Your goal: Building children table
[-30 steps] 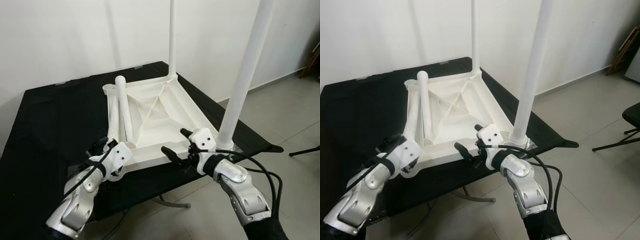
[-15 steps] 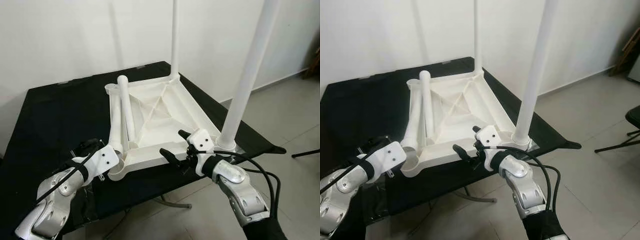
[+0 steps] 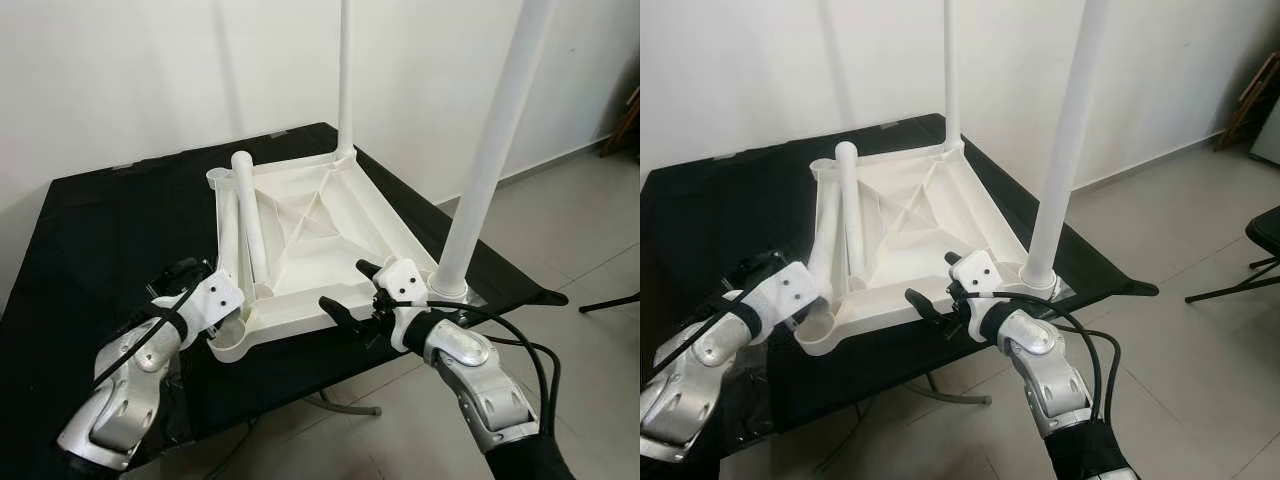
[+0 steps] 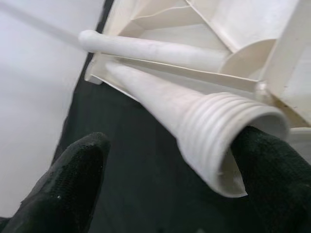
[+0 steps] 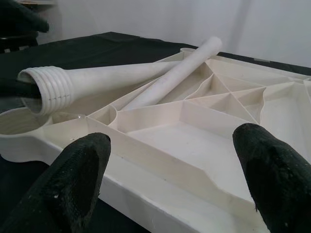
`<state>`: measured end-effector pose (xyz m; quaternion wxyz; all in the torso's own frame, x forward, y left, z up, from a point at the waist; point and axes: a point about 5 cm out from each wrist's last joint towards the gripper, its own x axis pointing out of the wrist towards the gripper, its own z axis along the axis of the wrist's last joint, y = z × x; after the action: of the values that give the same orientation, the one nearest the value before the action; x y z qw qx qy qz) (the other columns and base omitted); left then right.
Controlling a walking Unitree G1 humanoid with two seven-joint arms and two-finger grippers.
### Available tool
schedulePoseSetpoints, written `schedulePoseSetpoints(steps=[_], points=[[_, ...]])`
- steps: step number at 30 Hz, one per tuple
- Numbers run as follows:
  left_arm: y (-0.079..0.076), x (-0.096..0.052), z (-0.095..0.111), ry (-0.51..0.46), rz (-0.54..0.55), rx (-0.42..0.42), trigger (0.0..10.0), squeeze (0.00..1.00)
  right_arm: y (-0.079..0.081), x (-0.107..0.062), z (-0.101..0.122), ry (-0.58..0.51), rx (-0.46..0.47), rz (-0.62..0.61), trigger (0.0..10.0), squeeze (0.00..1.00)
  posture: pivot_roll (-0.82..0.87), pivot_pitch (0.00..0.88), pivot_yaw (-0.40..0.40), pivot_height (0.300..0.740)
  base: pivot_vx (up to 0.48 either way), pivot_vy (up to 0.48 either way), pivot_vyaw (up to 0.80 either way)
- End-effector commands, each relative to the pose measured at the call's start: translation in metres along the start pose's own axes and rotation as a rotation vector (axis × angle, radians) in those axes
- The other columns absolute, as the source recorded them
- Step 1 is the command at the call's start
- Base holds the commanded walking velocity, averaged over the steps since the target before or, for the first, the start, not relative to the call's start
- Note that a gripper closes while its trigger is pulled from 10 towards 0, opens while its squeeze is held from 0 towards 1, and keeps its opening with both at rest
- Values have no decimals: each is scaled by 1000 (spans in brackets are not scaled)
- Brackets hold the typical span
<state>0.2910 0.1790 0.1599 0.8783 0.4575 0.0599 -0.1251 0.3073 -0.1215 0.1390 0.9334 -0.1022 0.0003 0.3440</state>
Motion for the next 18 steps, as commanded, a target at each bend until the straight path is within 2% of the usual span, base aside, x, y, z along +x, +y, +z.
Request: schedulePoseSetpoints(steps=[1,7,8,16,17,18], points=[[0,4,-3,16,10,6,10000,0,1,3,3,-11,-12,0,10000,0,-103,0,38,740,0,0,0],[-5,11,-12,81,26,7,10000,0,0,4,4,-12,-13,-8,10000,0,-100,0,36,740,0,0,0],[-10,18,-17,116,42,-15,10000,0,1,4,2,-3,-19,-10,10000,0,-94,0,32,740,0,0,0],[-10,38,-4,93,139,-74,10000,0,1,6,2,-1,-15,-18,10000,0,-96,0,32,740,0,0,0],[-9,41,-1,81,160,-85,6157,0,1,7,2,-3,-13,-19,10000,0,-96,0,32,740,0,0,0],[-9,42,1,74,174,-92,6157,0,1,7,3,-4,-13,-20,10000,0,-96,0,32,740,0,0,0]])
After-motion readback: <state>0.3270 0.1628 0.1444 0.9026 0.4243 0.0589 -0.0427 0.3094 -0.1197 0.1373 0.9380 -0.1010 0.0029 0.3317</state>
